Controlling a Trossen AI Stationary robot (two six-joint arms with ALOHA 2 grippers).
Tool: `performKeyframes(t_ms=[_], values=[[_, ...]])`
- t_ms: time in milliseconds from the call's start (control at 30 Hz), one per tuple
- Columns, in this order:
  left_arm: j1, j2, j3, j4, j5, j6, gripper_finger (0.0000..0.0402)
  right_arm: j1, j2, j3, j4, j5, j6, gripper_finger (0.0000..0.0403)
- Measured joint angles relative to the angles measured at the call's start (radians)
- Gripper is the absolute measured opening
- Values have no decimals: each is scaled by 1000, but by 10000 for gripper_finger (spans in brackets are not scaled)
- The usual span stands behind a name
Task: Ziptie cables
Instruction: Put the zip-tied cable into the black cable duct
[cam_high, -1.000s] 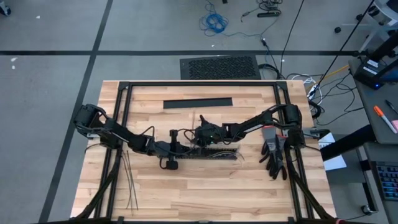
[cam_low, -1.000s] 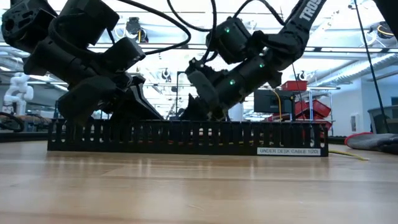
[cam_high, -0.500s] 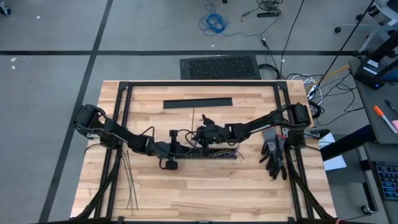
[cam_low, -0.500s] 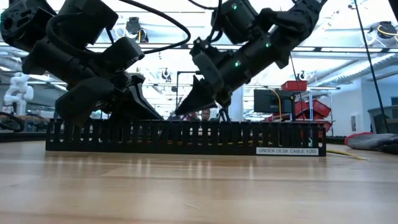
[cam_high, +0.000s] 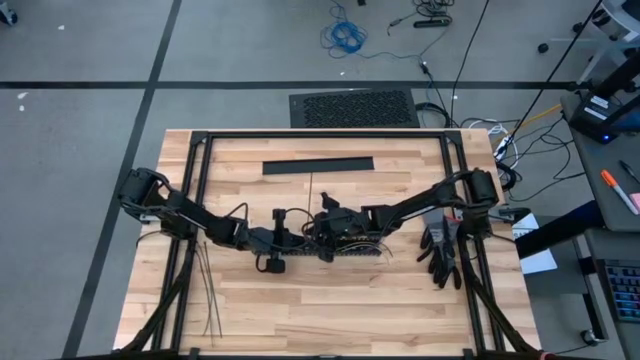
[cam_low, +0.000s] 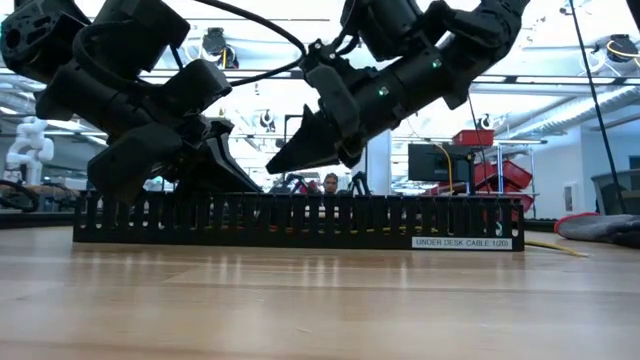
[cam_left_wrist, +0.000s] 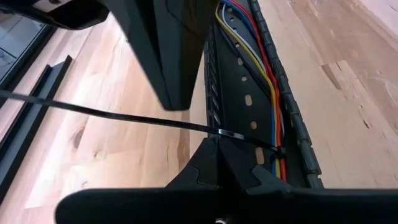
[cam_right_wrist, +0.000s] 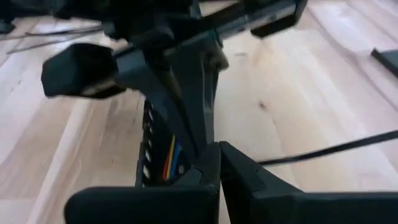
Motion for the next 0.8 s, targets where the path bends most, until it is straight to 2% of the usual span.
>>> performKeyframes(t_ms=[233,633,800], values=[[0,0,0,1,3,16,0,-15,84,0,67,-28,-2,0],[-3,0,-1,4,20,16,0,-19,100,0,75,-47,-12,0],[-10,0,0,7,-51,16,0,-19,98,1,44,-46,-4,0]])
